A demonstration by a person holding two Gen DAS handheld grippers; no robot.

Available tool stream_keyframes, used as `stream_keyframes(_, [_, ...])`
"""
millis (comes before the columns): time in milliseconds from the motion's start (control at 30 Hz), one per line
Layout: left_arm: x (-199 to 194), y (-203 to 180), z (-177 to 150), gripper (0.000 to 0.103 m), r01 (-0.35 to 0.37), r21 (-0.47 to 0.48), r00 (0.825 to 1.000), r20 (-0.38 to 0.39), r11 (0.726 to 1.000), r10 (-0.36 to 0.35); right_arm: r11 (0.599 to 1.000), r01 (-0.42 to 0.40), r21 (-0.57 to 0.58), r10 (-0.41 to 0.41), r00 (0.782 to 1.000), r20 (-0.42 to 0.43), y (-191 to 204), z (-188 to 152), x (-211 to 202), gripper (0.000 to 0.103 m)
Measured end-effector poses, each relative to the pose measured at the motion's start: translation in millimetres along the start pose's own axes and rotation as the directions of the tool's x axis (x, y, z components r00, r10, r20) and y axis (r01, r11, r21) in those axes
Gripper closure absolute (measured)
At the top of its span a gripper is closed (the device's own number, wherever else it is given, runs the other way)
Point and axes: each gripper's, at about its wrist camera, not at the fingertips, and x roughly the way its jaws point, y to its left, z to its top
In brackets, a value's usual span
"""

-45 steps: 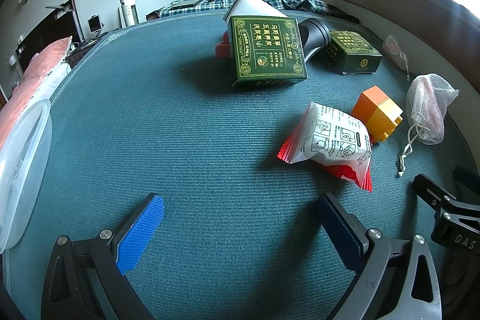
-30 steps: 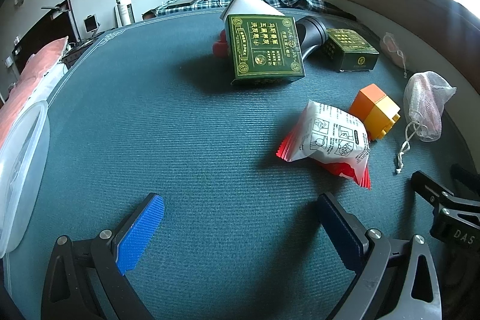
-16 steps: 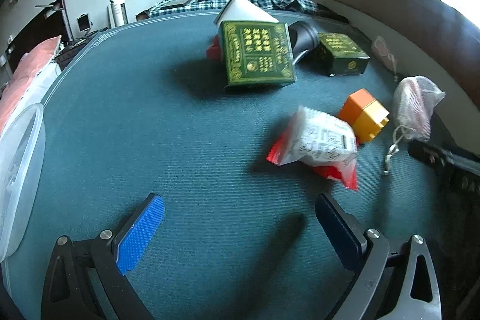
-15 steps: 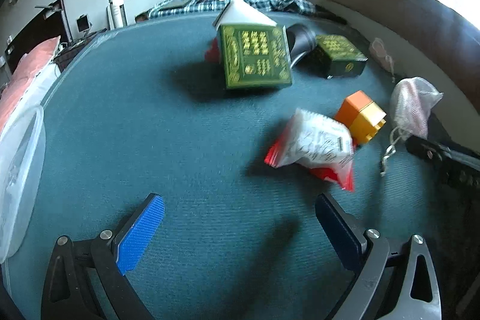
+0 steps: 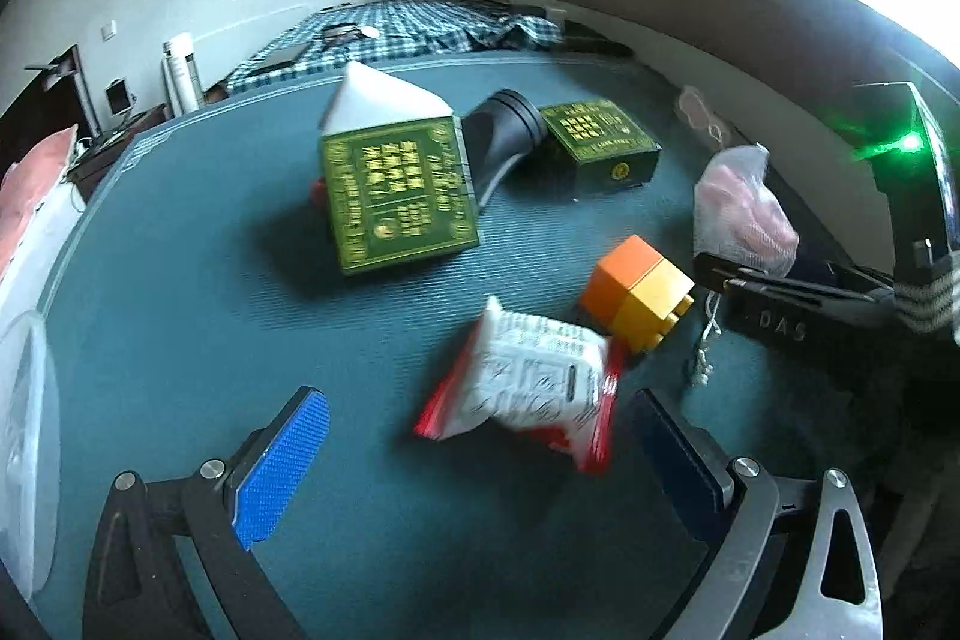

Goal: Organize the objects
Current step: 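Close the right tool on the mesh bag while the left tool grasps the snack bag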

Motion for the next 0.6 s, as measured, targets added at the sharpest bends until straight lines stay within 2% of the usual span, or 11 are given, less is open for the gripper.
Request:
stream_keyframes(133, [17,-5,2,0.017,0.023,0.003,0.999,-0.039,1.0,-0.023,1.0,0.009,-0.017,-0.009,1.0,0.015,1,-5,-1,0.04])
stream_keyframes(200, [22,-5,0,0.02,0.034,0.001,0.998,-0.059,0.999,-0.034,1.0,0.004,-0.014,-0.004,1.0,0.019,0,-6,-2,0.04])
stream_keyframes(433, [21,-10,-5,0.036,0.004,0.041,1.0,-0.026,0.999,-0.003,1.0,0.006,-0.015,-0.005,1.0,0.017,0,-7,-3,0.04])
stream_keyframes(600, [16,-12,-10,0.053,0.005,0.058,1.0,-0.004,0.998,-0.005,1.0,0.011,-0.02,-0.011,1.0,0.017,1,-7,-2,0.04])
